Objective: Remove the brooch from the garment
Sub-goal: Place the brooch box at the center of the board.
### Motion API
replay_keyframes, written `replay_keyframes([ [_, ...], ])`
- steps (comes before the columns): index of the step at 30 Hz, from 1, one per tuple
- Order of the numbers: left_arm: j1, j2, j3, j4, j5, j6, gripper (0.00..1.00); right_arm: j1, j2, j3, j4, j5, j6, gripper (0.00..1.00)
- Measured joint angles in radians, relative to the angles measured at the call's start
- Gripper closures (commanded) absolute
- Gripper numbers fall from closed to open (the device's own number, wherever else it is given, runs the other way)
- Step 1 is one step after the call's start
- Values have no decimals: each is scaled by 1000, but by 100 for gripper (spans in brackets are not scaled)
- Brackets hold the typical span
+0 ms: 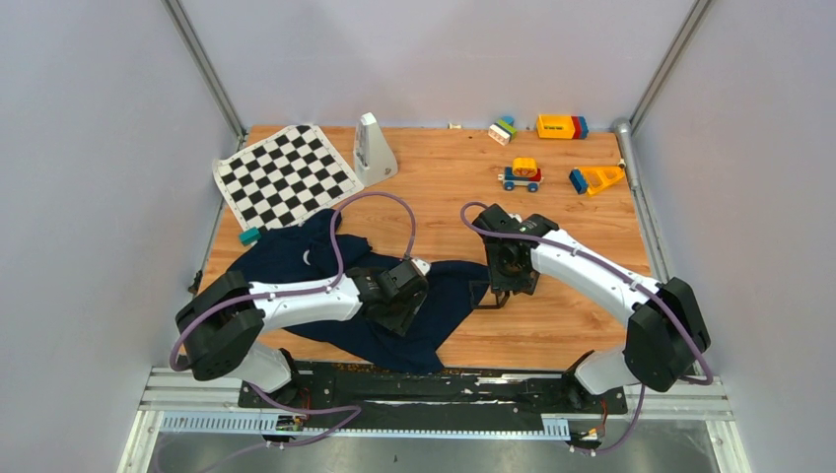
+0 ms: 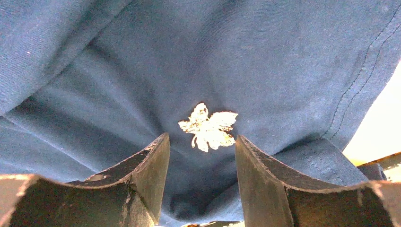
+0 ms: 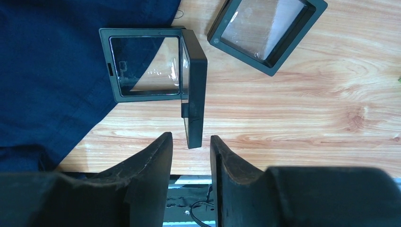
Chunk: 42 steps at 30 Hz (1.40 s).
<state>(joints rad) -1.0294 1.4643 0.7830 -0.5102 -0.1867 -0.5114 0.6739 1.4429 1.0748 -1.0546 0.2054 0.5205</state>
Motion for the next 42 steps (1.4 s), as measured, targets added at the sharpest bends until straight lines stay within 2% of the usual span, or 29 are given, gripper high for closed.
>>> replay_keyframes([
  [10,-2,26,-3,33,13,3,36,2,-96,28,-3,-35,-10,64],
  [12,-3,31,-1,33,12,4,43,6,-123,40,-3,-47,-11,66],
  [15,-3,52,18,32,0,8,60,23,-166,45,2,-78,-13,68],
  [17,-3,66,29,39,-7,8,66,34,-193,44,10,-103,-14,70],
  [21,-5,69,31,49,-17,9,70,53,-271,18,73,-183,-14,76],
  [26,-4,60,22,60,-10,16,70,58,-332,-31,154,-264,-10,77],
  [29,18,16,-24,115,37,27,72,58,-333,-70,216,-323,-10,77],
  [40,189,-223,-246,350,397,14,74,61,-272,-258,554,-550,67,77],
  [42,212,-251,-273,378,444,8,70,65,-240,-272,611,-570,89,76],
])
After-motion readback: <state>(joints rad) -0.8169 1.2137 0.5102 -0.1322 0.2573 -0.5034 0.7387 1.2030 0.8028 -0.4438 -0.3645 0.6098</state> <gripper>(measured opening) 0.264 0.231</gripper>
